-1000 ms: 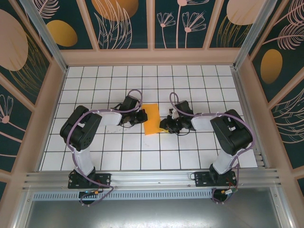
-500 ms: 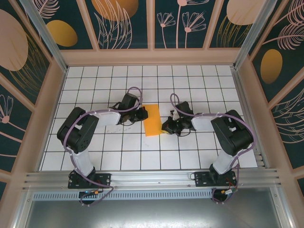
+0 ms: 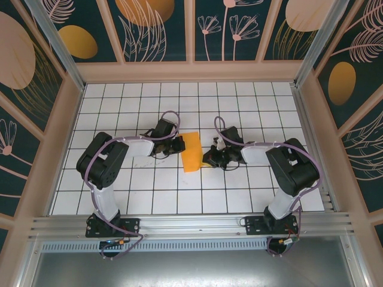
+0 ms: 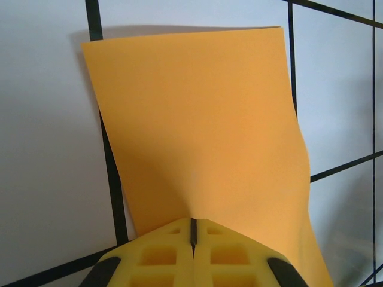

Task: Fold a paper plane with a square sheet of paper (pick it up from the middle)
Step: Third fold the triangle at the center of the table.

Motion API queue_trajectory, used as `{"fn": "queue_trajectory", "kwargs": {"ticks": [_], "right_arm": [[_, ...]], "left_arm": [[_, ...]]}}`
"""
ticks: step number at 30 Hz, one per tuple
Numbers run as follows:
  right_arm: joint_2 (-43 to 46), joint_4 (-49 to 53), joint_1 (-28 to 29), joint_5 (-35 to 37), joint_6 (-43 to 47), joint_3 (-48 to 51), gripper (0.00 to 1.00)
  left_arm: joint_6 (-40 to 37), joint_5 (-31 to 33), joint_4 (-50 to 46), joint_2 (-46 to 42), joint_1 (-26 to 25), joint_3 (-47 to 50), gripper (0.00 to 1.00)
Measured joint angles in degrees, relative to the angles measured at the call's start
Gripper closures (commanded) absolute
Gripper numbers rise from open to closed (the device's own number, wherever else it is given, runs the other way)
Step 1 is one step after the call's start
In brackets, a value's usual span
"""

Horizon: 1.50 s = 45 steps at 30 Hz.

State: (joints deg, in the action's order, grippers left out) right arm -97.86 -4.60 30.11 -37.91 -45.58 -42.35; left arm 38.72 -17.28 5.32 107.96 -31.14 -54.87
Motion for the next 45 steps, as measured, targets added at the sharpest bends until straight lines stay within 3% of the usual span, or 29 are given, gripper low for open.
{"fn": "queue_trajectory", "kwargs": {"ticks": [12,28,45], "right_arm": [[-4.94,-6.05,2.62,-0.42,-1.99,-8.07,0.99],[-7.39,-6.56,3.28,2.43,-3.21,-8.74,0.99],[-9.25,-9.44,3.28,3.41,-6.05,-8.85,0.99]], "left_arm": [[-0.13,-0.35,-1.27,-0.04,0.00,-1.57,0.96],[-1.03,7.10,-5.57,0.28,0.07,-5.90,1.00],[-1.05,7.37,-6.16,2.25,0.17,-6.21,1.00]]}}
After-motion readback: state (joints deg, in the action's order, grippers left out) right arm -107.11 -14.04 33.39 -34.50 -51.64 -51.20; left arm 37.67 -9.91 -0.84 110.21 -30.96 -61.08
